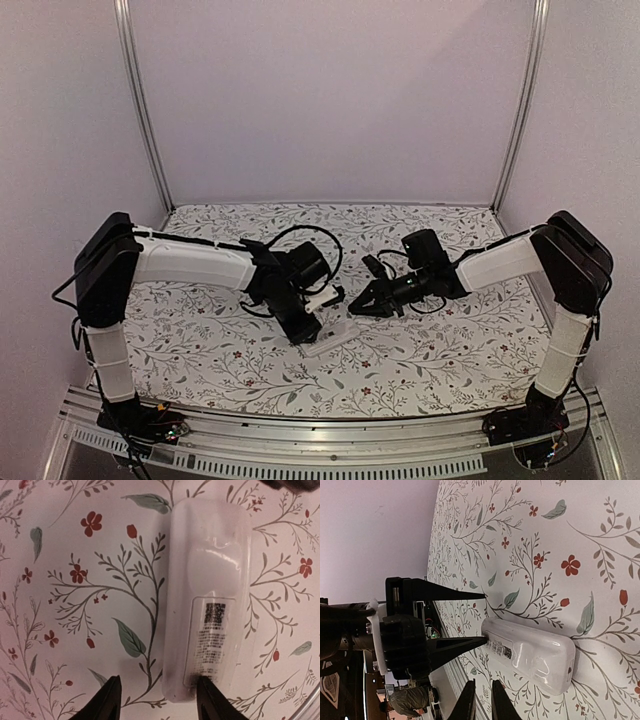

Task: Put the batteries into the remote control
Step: Press the battery cover on the remote control, then pick up the remote control from the center of the board.

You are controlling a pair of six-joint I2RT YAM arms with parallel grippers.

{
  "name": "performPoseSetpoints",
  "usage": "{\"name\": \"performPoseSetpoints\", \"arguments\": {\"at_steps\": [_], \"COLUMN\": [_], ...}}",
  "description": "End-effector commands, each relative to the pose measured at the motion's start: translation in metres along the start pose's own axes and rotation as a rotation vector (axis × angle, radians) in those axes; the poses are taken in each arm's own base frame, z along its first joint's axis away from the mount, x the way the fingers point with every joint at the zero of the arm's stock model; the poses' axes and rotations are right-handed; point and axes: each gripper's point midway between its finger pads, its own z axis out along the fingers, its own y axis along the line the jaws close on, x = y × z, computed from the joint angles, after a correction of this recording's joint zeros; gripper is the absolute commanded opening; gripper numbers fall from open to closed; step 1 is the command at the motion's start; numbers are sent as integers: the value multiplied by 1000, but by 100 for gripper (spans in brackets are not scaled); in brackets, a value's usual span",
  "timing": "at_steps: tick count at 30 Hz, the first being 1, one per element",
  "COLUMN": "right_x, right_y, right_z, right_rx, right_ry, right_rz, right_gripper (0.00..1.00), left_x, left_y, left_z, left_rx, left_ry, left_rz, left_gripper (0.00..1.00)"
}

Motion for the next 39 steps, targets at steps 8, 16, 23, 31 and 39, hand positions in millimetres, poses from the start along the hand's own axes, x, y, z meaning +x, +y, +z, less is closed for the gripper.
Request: {"name": "performPoseSetpoints", "arguments": {"at_steps": [8,16,23,31,39], "right_x": [-1,-10,-21,-27,-29], "right_y": [4,11,18,20,18], "right_z": [-7,-20,-61,-101,-146], "right_rx": [-3,-9,12,66,197], "right_ry": [-14,-54,-161,-291,-453], "right_rz": [-14,-42,-96,-160,-242], "right_gripper": [11,17,62,85,94], "left_x": [59,0,-24,-31,-22], "left_y": [-8,4,-17,-27,-29], "left_z": [2,-30,-47,-11,17], "left_rx": [-42,-71,57,89,86], "left_ry": [194,-24,-160,-94,-7], "left_rz": [71,12,0,12,32], "left_gripper": [51,61,81,79,67]}}
